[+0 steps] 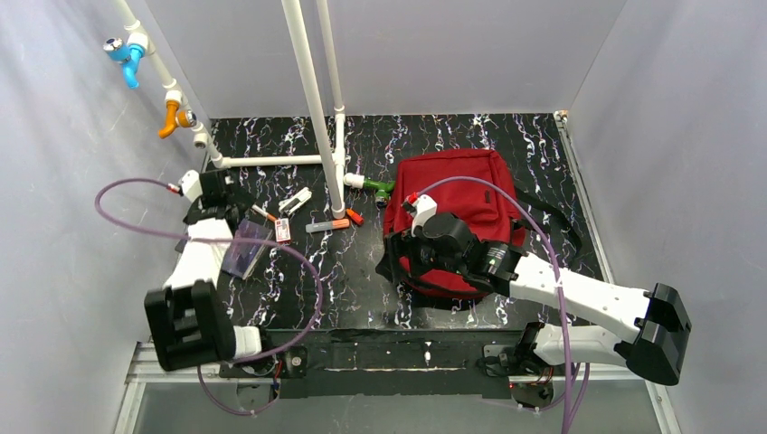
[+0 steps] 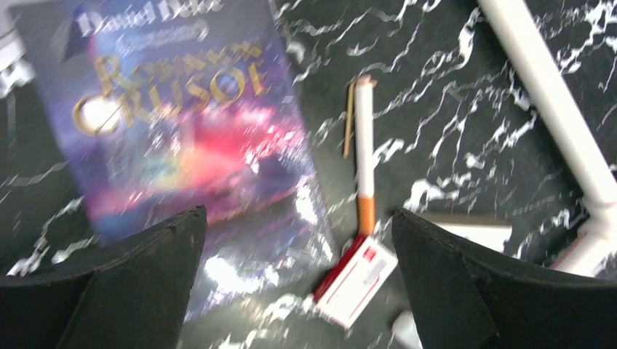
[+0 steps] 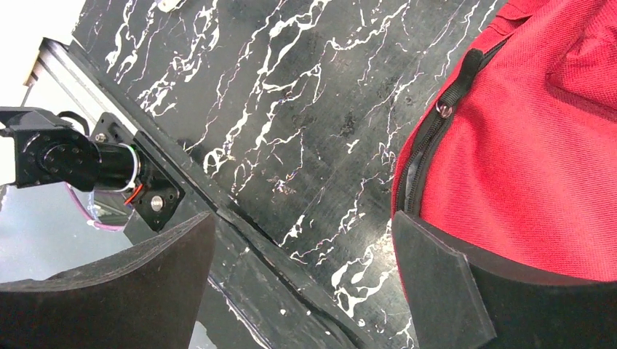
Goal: Pack the student bag
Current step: Adjust the book at the center of the board.
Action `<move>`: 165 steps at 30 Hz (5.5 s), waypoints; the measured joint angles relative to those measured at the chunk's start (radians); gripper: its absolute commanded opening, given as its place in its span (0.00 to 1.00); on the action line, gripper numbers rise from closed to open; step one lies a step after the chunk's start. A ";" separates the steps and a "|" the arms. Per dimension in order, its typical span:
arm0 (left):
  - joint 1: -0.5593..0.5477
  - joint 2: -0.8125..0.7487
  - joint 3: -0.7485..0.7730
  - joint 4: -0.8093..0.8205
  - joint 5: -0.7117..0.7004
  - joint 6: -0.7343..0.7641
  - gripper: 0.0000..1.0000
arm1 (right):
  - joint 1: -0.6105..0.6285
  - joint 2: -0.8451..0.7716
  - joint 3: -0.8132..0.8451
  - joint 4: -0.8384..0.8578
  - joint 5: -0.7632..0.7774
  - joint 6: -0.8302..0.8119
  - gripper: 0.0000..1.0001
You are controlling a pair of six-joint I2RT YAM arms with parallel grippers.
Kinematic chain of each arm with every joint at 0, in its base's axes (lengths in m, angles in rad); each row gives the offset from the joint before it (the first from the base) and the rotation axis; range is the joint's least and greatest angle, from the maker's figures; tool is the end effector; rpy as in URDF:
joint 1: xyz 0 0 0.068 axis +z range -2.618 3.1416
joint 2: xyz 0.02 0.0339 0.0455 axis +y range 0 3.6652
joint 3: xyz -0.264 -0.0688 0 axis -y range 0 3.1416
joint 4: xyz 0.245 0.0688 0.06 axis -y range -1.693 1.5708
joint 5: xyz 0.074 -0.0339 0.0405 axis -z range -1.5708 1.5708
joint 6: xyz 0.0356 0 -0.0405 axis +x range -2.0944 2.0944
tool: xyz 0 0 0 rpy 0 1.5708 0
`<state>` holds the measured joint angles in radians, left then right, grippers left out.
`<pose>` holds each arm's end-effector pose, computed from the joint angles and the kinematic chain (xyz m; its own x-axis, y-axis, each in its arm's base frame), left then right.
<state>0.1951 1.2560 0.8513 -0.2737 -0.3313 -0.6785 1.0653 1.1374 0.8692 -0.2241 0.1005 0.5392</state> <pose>0.2635 0.0639 0.2556 -0.2083 -0.6461 -0.7342 -0.7225 0.6076 -0.3297 0.1279 0.2237 0.2943 -0.6214 -0.0678 -0.7806 -0.5928 0.6922 0.4118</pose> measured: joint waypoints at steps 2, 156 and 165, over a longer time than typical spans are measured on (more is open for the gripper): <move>0.000 0.093 0.026 0.086 -0.012 0.021 0.98 | 0.000 -0.004 0.000 -0.002 0.006 -0.006 0.98; 0.173 -0.306 -0.118 -0.318 0.054 0.060 0.98 | 0.135 0.771 0.202 0.540 -0.238 0.161 0.98; 0.425 -0.224 -0.172 -0.318 -0.077 -0.088 0.98 | 0.135 0.768 0.221 0.512 -0.256 0.160 0.98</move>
<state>0.6197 1.0317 0.6792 -0.5915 -0.4084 -0.7666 1.1999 1.9053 1.0901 0.2874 -0.1551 0.6994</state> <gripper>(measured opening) 0.983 0.983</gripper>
